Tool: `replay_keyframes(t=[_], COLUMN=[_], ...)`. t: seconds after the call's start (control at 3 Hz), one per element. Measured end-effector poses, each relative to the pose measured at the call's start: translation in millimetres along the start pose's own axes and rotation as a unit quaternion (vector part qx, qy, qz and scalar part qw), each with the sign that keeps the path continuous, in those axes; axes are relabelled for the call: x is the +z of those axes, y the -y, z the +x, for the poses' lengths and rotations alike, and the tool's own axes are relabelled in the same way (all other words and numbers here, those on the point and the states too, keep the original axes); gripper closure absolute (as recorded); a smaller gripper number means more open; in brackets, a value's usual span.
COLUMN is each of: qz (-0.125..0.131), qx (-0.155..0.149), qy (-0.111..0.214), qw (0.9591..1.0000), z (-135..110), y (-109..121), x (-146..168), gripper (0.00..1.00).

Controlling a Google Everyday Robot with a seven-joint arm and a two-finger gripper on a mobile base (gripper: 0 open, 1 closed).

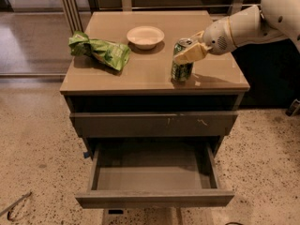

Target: Pick green can from middle drawer and place on counter

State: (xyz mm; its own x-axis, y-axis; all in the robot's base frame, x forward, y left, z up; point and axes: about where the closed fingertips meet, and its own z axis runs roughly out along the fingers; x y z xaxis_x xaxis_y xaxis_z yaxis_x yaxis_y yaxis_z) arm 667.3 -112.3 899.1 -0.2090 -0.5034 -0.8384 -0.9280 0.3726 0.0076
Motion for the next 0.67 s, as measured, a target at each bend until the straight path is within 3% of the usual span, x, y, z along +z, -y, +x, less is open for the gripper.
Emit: replay_keyframes(t=[0.67], qz=[-0.003], qx=[-0.006], qy=[0.001], qw=[1.0000], z=[12.3], y=[-7.0], x=[15.3], gripper=[1.00])
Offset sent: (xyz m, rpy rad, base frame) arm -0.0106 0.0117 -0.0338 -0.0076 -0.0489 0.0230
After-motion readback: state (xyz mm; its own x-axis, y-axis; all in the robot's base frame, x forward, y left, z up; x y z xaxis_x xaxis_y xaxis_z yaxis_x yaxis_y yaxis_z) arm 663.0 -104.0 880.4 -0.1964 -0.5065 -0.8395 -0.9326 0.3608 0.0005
